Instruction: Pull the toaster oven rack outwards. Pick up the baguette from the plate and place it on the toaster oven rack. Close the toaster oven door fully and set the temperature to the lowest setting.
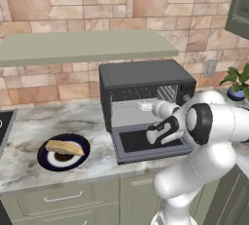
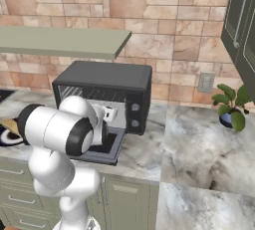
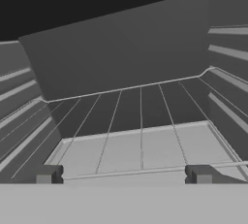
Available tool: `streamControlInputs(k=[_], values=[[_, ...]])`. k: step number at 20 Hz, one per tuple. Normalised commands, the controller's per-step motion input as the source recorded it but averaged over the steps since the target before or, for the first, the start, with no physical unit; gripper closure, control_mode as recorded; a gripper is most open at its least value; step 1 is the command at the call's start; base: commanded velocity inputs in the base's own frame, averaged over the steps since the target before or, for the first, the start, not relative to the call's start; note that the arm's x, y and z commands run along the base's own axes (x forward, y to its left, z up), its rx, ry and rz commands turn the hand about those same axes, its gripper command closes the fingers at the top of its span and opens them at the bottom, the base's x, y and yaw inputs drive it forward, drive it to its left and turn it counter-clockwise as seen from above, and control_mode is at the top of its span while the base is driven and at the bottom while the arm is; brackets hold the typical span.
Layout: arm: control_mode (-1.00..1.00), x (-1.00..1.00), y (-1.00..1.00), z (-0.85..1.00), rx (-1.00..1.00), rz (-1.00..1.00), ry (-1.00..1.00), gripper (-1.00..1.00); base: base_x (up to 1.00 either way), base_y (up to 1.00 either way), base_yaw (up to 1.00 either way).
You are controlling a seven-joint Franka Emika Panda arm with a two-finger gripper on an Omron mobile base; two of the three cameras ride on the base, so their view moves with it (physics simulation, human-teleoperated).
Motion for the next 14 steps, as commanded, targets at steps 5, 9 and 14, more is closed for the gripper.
streamControlInputs(k=[5,9,14], values=[[-1.00,0.19,0.00,0.00,0.00,0.00,0.00,-1.00,0.00,0.00,0.00],[-1.00,0.03,0.00,-0.06,0.02,0.00,0.00,-1.00,0.00,0.00,0.00],[-1.00,-0.16,0.00,-0.02,0.03,0.00,-0.03,-1.00,0.00,0.00,0.00]])
